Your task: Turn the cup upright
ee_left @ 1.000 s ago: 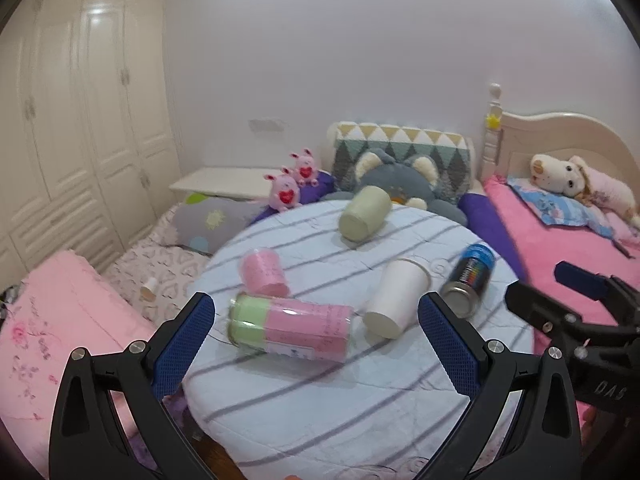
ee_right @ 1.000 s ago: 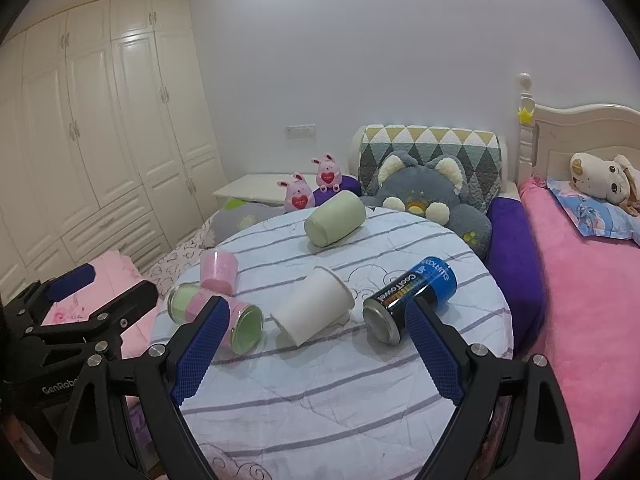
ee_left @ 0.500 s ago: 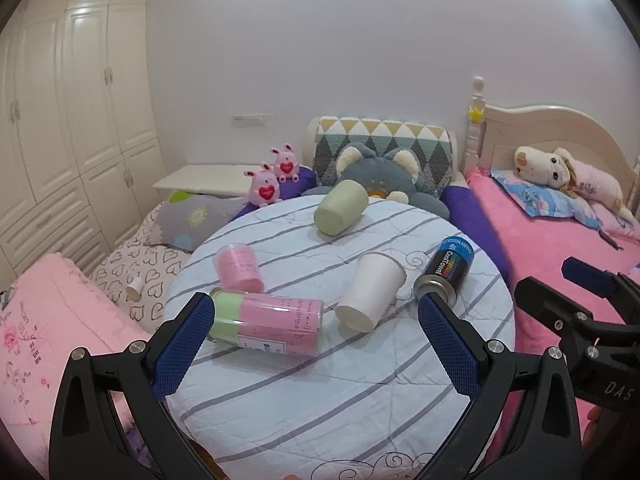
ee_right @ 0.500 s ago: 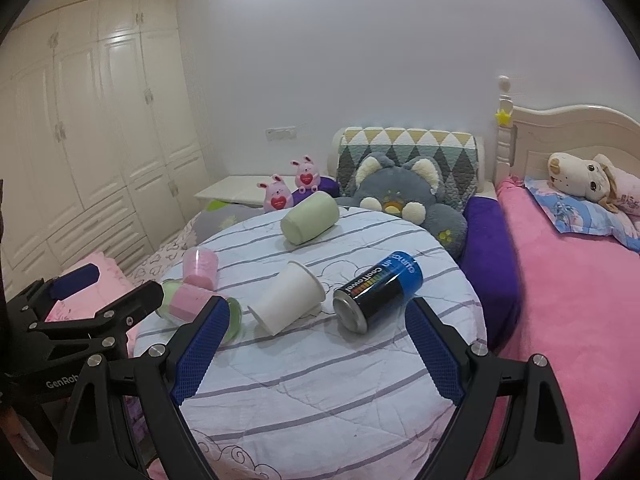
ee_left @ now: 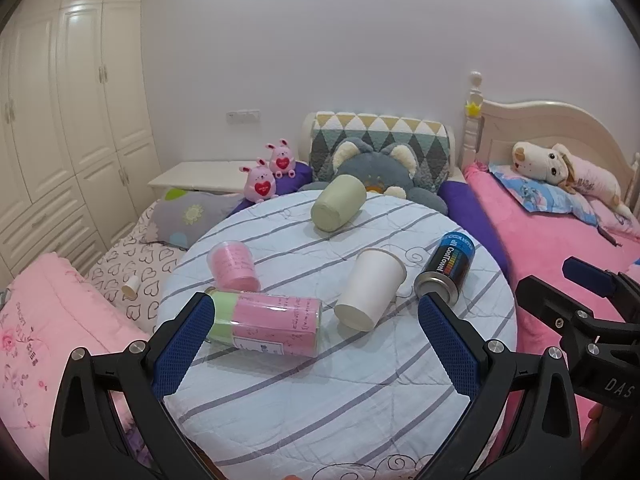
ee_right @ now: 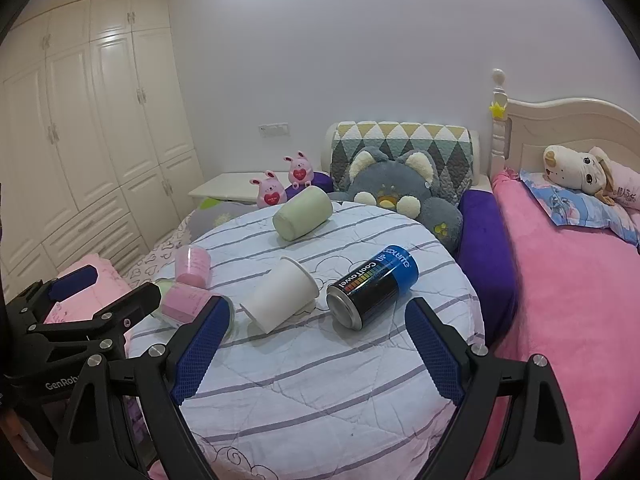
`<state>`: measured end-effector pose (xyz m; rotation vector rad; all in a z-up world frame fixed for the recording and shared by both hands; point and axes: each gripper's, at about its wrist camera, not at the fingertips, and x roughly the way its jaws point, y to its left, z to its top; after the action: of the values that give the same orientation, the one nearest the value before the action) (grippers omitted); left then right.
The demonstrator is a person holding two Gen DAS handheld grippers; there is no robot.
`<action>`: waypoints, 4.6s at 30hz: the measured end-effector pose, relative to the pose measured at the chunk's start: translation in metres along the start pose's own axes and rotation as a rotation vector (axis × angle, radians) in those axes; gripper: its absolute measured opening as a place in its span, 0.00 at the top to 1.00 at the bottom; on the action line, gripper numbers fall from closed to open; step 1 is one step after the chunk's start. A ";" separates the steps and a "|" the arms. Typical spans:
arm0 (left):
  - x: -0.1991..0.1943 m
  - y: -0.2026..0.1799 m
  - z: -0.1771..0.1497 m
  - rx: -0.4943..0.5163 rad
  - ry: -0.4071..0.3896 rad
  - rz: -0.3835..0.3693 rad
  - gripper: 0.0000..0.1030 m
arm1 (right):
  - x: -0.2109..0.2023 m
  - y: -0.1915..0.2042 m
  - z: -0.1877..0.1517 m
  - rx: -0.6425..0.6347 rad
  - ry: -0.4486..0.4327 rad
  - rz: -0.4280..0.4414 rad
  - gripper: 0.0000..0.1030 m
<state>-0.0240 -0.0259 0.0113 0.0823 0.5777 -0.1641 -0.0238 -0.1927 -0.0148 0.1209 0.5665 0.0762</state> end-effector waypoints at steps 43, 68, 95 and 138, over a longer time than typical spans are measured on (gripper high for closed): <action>0.104 0.090 0.007 -0.066 0.137 0.070 0.00 | 0.145 0.030 0.009 0.277 0.318 0.113 0.12; 0.175 0.111 0.024 0.038 0.219 0.102 0.00 | 0.245 0.029 0.016 0.328 0.510 0.021 0.32; 0.189 0.122 0.037 -0.046 0.245 0.171 0.00 | 0.273 0.076 0.080 0.096 0.471 0.165 0.19; 0.151 0.003 0.062 0.049 0.218 0.113 0.00 | 0.120 -0.004 0.069 -0.043 0.112 0.048 0.19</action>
<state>0.1340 -0.0500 -0.0196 0.1811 0.7842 -0.0594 0.1148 -0.1906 -0.0213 0.0886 0.6736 0.1428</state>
